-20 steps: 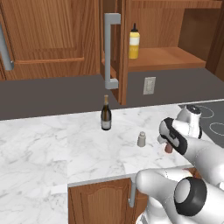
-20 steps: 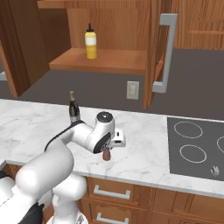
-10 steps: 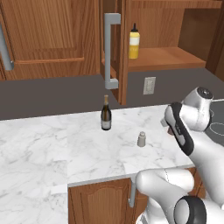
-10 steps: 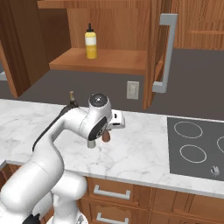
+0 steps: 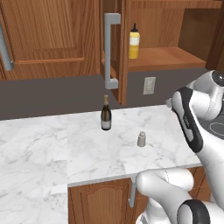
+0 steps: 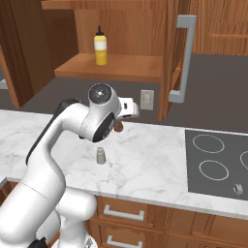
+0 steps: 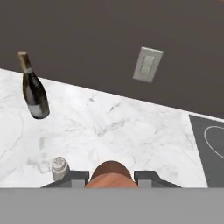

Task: There are various items on the counter. Only move the condiments/shakers into the cabinet.

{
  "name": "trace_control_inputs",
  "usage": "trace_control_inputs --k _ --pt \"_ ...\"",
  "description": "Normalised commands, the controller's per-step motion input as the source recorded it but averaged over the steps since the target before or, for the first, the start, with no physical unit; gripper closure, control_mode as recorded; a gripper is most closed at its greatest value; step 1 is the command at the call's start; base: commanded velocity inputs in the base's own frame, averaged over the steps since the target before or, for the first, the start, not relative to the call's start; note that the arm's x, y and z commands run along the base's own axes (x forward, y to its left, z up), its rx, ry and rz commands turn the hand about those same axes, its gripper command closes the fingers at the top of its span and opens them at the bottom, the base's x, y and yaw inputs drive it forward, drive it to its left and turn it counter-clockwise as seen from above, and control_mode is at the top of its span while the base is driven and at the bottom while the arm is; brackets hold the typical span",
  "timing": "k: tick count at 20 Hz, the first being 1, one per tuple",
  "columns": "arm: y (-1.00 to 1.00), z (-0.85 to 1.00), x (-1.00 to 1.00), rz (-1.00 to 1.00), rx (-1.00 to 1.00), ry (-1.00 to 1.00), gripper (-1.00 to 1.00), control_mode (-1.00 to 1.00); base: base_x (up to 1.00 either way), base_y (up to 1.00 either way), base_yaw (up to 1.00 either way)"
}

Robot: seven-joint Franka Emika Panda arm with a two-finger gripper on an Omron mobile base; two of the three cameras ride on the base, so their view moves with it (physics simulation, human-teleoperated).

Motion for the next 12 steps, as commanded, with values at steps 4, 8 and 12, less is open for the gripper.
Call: trace_control_inputs --k 4,8,12 --pt "0.0 1.0 -0.12 0.0 -0.01 -0.39 1.0 -1.0 0.0 0.0 0.0" --pt "0.0 1.0 -0.1 0.0 0.0 -0.33 1.0 -1.0 0.0 0.0 0.0" --pt "0.0 1.0 -0.08 0.0 0.0 -0.19 1.0 -1.0 0.0 0.0 0.0"
